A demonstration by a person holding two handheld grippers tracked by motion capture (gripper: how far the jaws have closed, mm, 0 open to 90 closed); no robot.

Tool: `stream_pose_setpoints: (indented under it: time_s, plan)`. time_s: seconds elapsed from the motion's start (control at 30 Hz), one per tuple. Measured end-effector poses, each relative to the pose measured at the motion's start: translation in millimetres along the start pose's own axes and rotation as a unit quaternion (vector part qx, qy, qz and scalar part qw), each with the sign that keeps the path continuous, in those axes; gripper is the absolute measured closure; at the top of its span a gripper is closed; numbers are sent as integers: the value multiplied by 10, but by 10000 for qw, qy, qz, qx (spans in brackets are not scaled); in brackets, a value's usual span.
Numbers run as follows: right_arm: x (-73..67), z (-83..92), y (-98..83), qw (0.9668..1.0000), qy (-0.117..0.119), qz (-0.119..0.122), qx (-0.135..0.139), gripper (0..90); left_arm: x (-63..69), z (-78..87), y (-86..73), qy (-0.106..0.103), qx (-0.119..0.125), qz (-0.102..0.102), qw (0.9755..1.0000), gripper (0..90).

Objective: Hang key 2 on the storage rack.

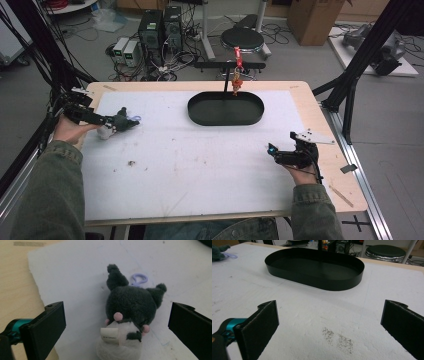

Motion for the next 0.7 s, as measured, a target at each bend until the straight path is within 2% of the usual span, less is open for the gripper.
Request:
stream_pose_setpoints:
  time_s: [0.03, 0.23, 0.33, 0.4, 0.47, 0.6, 0.7]
  plan:
    - [-1, 1, 1, 10000, 11, 2, 7, 4, 17, -44, 1, -109, -203, -70, 9997, 17]
    - [-9, 15, 5, 10000, 60, -41, 25, 4, 54, -243, -70, -195, -670, -251, 9972, 33]
    - [-19, 22, 5, 10000, 62, -56, 13, 4, 91, -305, -116, -412, -786, -254, 9957, 137]
    - [-17, 26, 6, 10000, 67, -26, 27, 4, 121, -347, -143, -236, -945, -421, 9944, 213]
    - [-15, 30, 8, 10000, 69, -47, 43, 4, 133, -366, -163, -187, -982, -468, 9939, 326]
    - [-12, 12, -10, 9999, 39, -82, -80, 4, 125, -361, -164, -129, -986, -367, 9944, 370]
    - [-18, -16, -23, 9998, 87, -54, -160, 4, 138, -347, -155, -40, -994, -403, 9942, 423]
Point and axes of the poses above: each handheld gripper's, and its own axes: z roughly backward along the jaws, y roughly out of its top, x roughly to its right, the point moved 2 cm from there along -z, roughly forward along the jaws, and after that the axes turned 8 degrees about x, right-handed, at the moved point
